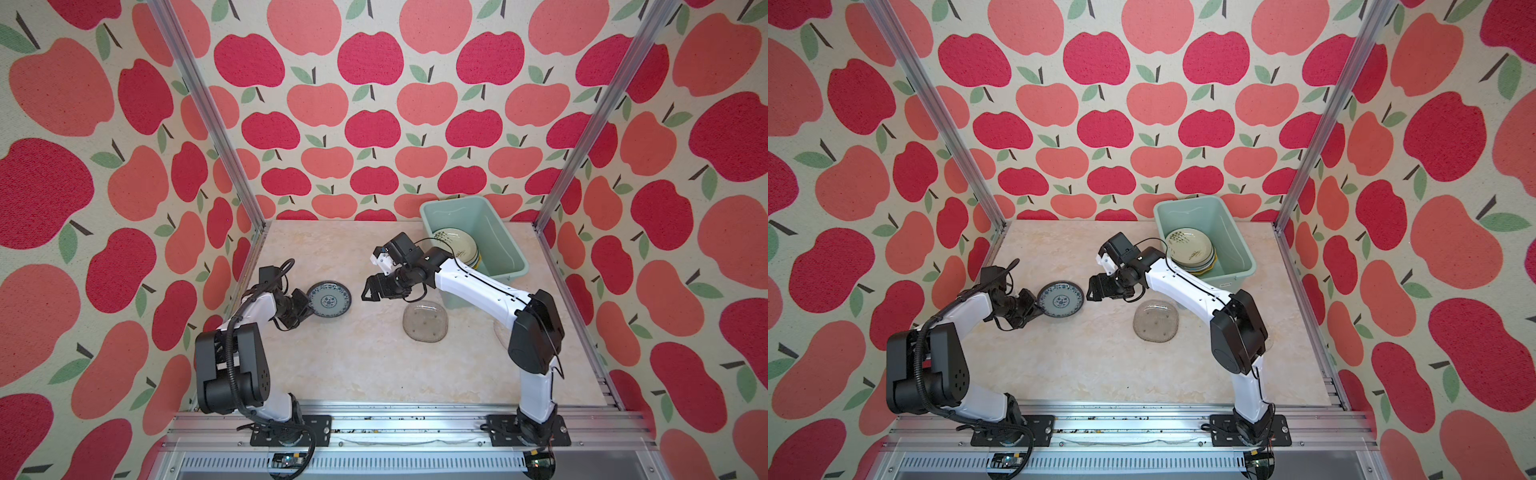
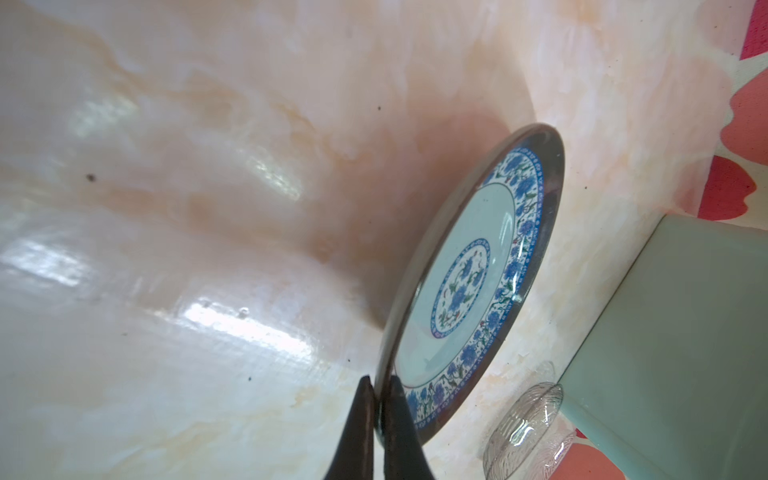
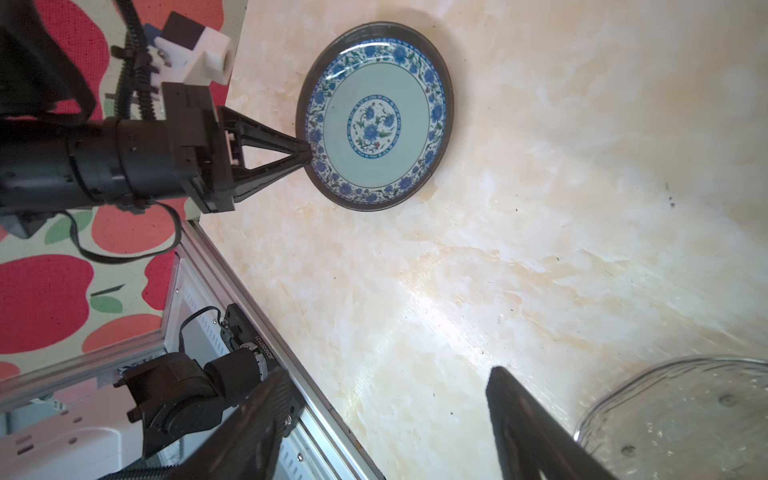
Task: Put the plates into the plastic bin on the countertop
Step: 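Tilt the blue-and-white plate upright with the left gripper and grip it with the right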
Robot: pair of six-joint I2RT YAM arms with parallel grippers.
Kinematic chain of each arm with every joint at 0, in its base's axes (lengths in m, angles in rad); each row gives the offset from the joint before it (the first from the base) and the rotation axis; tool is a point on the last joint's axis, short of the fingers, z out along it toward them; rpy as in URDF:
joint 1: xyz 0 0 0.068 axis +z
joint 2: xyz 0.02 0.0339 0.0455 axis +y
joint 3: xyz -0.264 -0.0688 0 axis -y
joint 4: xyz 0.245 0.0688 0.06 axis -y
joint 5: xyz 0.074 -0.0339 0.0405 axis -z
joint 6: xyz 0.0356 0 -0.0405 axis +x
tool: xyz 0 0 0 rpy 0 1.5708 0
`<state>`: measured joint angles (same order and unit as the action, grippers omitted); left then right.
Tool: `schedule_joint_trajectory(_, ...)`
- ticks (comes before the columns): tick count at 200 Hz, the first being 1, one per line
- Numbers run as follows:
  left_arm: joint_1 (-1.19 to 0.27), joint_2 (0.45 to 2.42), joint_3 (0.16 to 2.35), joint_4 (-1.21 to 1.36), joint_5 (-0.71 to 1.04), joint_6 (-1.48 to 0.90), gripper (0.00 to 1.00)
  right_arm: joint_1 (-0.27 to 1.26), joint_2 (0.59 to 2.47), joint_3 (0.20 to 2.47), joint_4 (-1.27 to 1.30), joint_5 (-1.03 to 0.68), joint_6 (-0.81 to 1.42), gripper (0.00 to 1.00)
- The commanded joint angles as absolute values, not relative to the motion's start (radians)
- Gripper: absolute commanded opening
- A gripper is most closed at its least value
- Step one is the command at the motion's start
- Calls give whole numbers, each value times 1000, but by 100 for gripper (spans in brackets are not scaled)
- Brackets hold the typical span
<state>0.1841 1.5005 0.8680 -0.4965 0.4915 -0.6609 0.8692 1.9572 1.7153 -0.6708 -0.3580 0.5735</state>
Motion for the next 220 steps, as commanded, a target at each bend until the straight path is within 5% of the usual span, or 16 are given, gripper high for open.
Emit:
schedule_joint_trajectory(1, 173, 1451, 887, -522, 544, -724, 0, 845, 1948, 1646, -569, -450, 704, 77)
schedule_joint_trajectory(124, 114, 1218, 842, -505, 704, -919, 0, 815, 1982, 1438, -35, -612, 1035, 72)
schedule_joint_trajectory(220, 12, 1117, 831, -520, 712, -997, 1, 801, 2030, 1462, 125, -622, 1131, 42)
